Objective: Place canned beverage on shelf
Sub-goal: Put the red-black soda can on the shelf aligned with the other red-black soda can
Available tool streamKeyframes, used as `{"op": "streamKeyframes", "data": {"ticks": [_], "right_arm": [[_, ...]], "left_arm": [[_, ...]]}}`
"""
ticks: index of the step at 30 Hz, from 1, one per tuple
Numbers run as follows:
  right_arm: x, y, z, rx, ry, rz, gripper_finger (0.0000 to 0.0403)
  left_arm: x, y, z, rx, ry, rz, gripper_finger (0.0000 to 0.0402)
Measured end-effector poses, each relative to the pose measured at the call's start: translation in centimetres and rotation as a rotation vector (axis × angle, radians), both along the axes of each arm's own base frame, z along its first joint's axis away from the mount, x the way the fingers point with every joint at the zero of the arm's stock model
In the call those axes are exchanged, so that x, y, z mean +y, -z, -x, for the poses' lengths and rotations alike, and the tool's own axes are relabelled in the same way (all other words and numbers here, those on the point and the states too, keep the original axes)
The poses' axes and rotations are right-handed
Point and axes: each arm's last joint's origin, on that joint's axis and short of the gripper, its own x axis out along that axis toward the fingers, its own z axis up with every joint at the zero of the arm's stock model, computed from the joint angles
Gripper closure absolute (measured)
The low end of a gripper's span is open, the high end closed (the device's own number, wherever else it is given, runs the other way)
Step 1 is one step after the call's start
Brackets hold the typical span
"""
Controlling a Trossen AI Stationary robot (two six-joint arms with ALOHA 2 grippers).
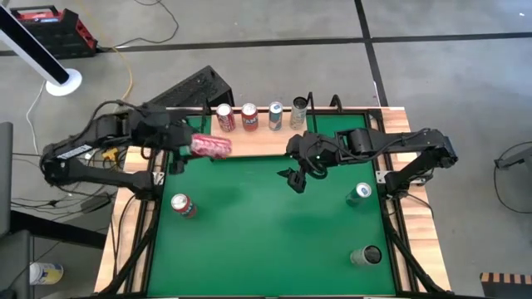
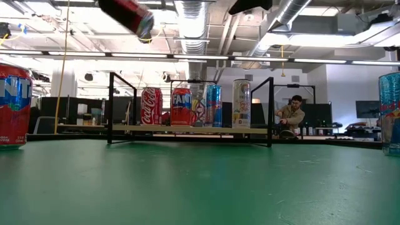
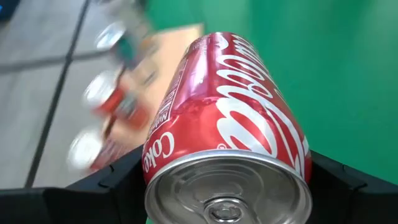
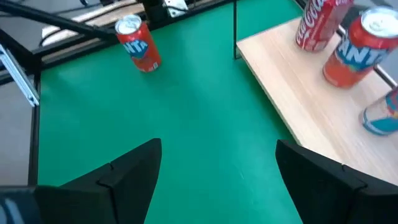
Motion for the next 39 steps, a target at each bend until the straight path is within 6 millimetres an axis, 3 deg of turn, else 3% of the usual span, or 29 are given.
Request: {"op": "streamKeyframes", "data": {"ticks": [4, 11, 17, 27, 39], "right_arm": [[1.1, 0.4, 0.5, 0.053, -0.022, -0.005, 0.0062], [3.9, 0.5, 1.1, 0.053, -0.022, 0.071, 0.0063], [5.5, 2.5, 1.4, 0.085, -0.010, 0.060, 0.0075], [6.2, 7.2, -0.3, -0.107, -0.046, -0.053, 0.0077], [4.5, 8.8, -1.5, -0.266, -0.023, -0.115, 0.0077]], "left_arm": [[-1.4, 0.8, -3.2, 0.030, 0.138, -0.018, 0.0117], [-3.5, 4.3, -8.6, 0.219, 0.292, -0.045, 0.0117], [-4.2, 6.6, -11.1, 0.322, 0.341, -0.053, 0.0117], [-4.4, 7.3, -11.8, 0.343, 0.360, -0.025, 0.0117], [-4.8, 10.1, -10.7, 0.499, 0.433, 0.017, 0.0117]]}}
